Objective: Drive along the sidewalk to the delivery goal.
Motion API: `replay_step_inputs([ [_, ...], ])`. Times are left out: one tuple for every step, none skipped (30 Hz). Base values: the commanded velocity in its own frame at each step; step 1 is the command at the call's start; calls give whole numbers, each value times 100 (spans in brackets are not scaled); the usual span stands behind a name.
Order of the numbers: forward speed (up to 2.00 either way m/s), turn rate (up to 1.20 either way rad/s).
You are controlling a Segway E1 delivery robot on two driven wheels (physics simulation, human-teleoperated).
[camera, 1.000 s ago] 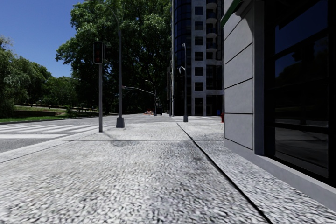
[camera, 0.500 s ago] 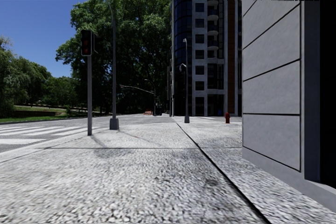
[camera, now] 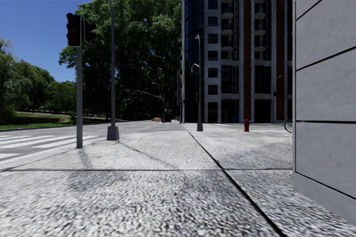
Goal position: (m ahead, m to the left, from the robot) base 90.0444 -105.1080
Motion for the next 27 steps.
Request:
replay_step_inputs([
  [200, -7],
  [200, -7],
  [200, -7],
  [200, -9],
  [200, -12],
  [200, -15],
  [200, -19],
  [200, -21],
  [200, -21],
  [200, -23],
  [200, -24],
  [200, -24],
  [200, -25],
  [200, -25],
  [200, -25],
  [200, -25],
  [200, -25],
  [200, -26],
  [200, -28],
  [200, -30],
  [200, -30],
  [200, -30],
  [200, -30],
  [200, -30],
  [200, -30],
  [200, -30],
  [200, -30],
])
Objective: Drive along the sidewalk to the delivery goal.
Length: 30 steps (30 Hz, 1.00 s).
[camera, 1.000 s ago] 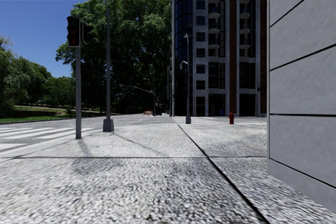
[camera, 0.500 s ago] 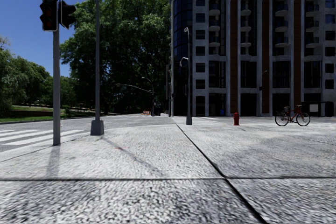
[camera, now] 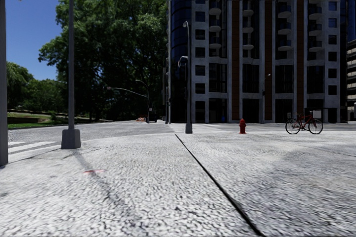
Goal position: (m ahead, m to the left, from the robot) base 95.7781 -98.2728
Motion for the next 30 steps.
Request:
replay_step_inputs([
  [200, -30],
  [200, -30],
  [200, -30],
  [200, -30],
  [200, -30],
  [200, -30],
  [200, -30],
  [200, -30],
  [200, -30],
  [200, -30],
  [200, -31],
  [200, -31],
  [200, -31],
  [200, -31],
  [200, -31],
  [200, -31],
  [200, -31],
  [200, -31],
  [200, -31],
  [200, -31],
  [200, -31],
  [200, -31],
  [200, -31],
  [200, -31],
  [200, -31],
  [200, -31],
  [200, -31],
  [200, -31],
  [200, -31],
  [200, -31],
])
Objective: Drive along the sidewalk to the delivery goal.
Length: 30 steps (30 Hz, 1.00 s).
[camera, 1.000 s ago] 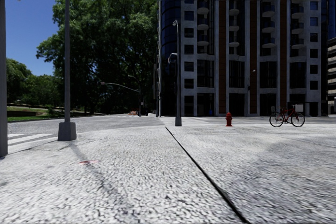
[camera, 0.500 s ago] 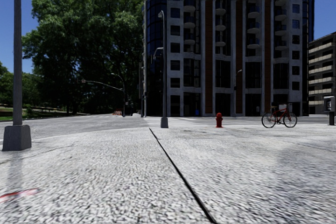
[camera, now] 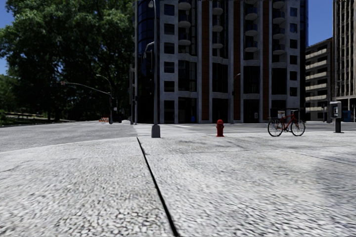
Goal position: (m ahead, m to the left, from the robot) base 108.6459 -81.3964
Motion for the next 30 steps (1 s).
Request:
replay_step_inputs([
  [200, -31],
  [200, -31],
  [200, -31],
  [200, -31],
  [200, -31],
  [200, -31],
  [200, -31],
  [200, -31],
  [200, -31],
  [200, -31],
  [200, -31],
  [200, -31],
  [200, -31],
  [200, -31],
  [200, -31],
  [200, -31],
  [200, -31],
  [200, -31],
  [200, -31],
  [200, -31],
  [200, -31],
  [200, 0],
  [200, 0],
  [200, 0],
  [200, 0],
  [200, 0],
  [200, 0],
  [200, 0],
  [200, 0],
  [200, 0],
])
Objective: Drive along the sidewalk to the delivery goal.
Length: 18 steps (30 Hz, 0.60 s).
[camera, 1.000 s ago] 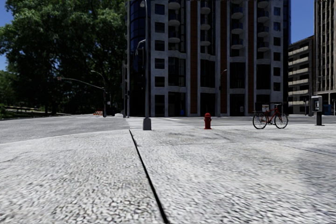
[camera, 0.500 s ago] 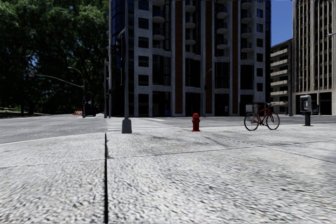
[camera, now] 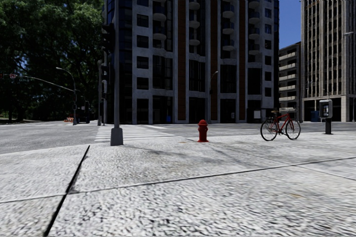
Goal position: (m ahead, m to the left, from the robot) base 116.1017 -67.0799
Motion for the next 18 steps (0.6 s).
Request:
replay_step_inputs([
  [200, 0],
  [200, 0],
  [200, 0],
  [200, 0],
  [200, 0],
  [200, 0],
  [200, 0],
  [200, 0],
  [200, 0],
  [200, 0],
  [200, 0],
  [200, 0],
  [200, 0],
  [200, 0],
  [200, 0],
  [200, 0],
  [200, 0],
  [200, 0],
])
